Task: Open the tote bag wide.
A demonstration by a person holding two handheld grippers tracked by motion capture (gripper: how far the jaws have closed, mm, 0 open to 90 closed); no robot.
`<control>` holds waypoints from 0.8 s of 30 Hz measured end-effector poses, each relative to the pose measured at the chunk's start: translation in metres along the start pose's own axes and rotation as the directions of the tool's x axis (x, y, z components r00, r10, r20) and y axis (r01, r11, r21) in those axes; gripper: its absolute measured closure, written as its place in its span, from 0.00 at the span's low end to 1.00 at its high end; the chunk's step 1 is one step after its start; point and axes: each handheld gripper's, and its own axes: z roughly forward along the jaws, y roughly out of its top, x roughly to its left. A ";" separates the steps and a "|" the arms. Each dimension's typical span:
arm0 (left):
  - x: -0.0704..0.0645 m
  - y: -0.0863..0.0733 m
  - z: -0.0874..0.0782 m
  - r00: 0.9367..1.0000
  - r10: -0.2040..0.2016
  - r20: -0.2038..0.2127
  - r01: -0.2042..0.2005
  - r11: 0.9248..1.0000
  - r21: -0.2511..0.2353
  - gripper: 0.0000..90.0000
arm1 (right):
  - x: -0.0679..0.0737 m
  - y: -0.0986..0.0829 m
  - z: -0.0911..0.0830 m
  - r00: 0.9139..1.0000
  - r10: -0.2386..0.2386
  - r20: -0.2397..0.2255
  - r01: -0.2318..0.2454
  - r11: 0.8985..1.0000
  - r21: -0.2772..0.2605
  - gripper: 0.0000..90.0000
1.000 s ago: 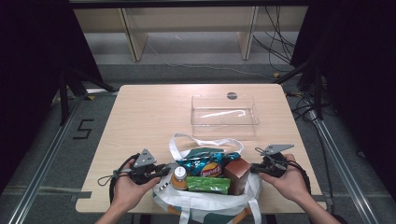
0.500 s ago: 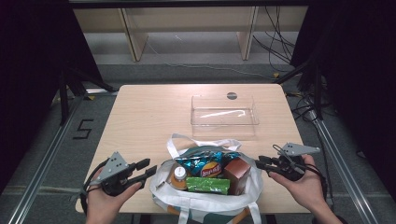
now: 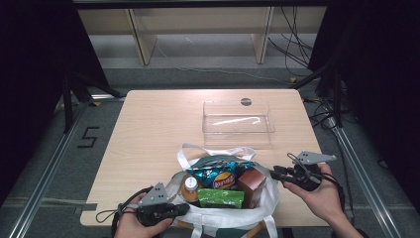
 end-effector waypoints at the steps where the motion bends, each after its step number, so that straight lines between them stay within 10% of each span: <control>1: -0.001 -0.002 0.003 1.000 -0.008 -0.011 0.008 1.000 0.028 0.96 | 0.000 0.000 0.000 1.000 0.000 0.000 0.000 1.000 0.000 0.80; 4: 0.000 -0.009 0.017 1.000 -0.010 -0.012 0.011 0.994 0.105 0.97 | 0.000 0.000 0.002 1.000 -0.010 -0.001 0.010 1.000 0.008 0.81; 14: 0.003 -0.008 0.024 1.000 0.007 -0.011 -0.006 0.990 0.138 0.97 | -0.003 -0.002 0.003 1.000 -0.017 -0.003 0.017 1.000 0.010 0.80; 24: 0.003 -0.001 -0.013 0.999 -0.047 -0.026 0.046 0.998 -0.048 0.80 | -0.001 0.001 -0.007 1.000 -0.003 0.001 0.003 0.998 -0.067 0.73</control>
